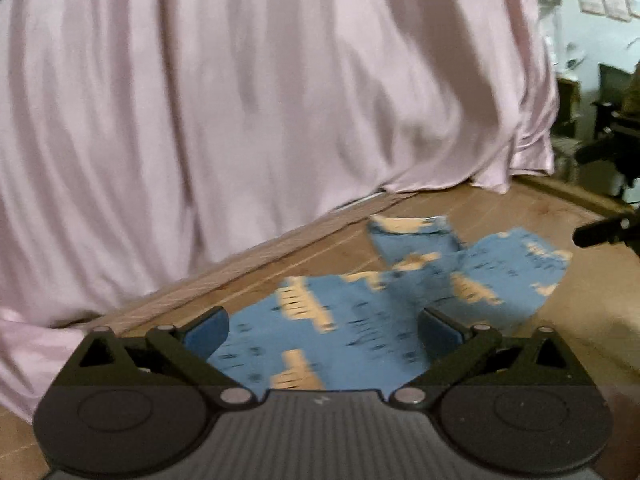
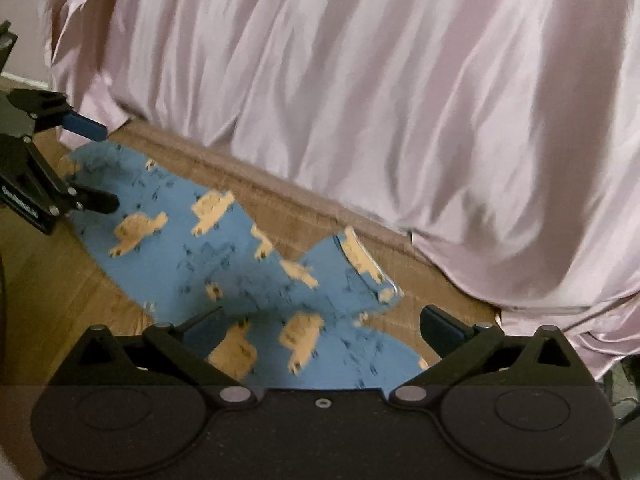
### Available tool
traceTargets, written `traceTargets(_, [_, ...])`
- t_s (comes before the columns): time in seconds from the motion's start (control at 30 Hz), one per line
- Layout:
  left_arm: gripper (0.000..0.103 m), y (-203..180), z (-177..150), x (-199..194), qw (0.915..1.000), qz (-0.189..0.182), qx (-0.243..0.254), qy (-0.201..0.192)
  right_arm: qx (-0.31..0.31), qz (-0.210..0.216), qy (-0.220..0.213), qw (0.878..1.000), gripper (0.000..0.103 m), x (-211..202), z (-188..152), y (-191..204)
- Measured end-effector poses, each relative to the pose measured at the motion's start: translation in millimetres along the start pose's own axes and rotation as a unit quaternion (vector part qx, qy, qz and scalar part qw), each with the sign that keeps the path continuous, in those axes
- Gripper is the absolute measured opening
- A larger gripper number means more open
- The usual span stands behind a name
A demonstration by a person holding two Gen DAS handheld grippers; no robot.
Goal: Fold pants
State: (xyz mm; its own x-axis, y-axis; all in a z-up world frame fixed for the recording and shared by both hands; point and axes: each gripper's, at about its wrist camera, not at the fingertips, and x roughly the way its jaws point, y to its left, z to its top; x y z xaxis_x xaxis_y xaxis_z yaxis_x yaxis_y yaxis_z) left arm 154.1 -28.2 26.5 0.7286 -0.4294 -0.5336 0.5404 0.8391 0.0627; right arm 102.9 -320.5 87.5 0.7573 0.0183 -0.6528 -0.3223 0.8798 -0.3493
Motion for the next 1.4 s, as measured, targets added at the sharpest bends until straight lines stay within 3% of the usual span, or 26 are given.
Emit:
traceTargets(0.17, [0.103,-26,15,1,0.998,-0.053,0.003,0.035,-0.029,0.05,0.095,0.994,0.102,-23,26,-22])
traceTargets(0.3, [0.103,-36,32,3,0.9958,-0.073,-0.02,0.051,-0.079,0.049,0.096,0.991,0.102,-36,40,-14])
traceTargets(0.5, [0.103,-48,40,19,0.9924,-0.095,-0.045,0.064,-0.073,0.075,0.089,0.99,0.102,-14,43,-15])
traceTargets(0.63, [0.103,-57,34,31,0.9905,-0.11,-0.034,0.074,-0.059,0.093,0.09,0.99,0.102,17,45,-29])
traceTargets(0.77, [0.102,-57,26,60,0.9872,-0.133,-0.036,0.08,0.001,0.124,0.101,0.987,0.102,60,51,-45])
traceTargets(0.93, [0.087,-41,12,98,0.9804,-0.165,-0.079,0.072,0.076,0.168,0.122,0.975,0.095,132,62,-59])
traceTargets(1.1, [0.078,-10,2,134,0.9649,-0.19,-0.156,0.092,0.142,0.181,0.139,0.963,0.086,207,76,-64])
traceTargets(1.2, [0.063,0,3,155,0.9626,-0.185,-0.168,0.105,0.183,0.186,0.147,0.954,0.079,246,84,-65])
traceTargets(1.4, [0.059,11,3,187,0.9347,-0.225,-0.24,0.134,0.234,0.159,0.18,0.942,0.07,298,89,-69])
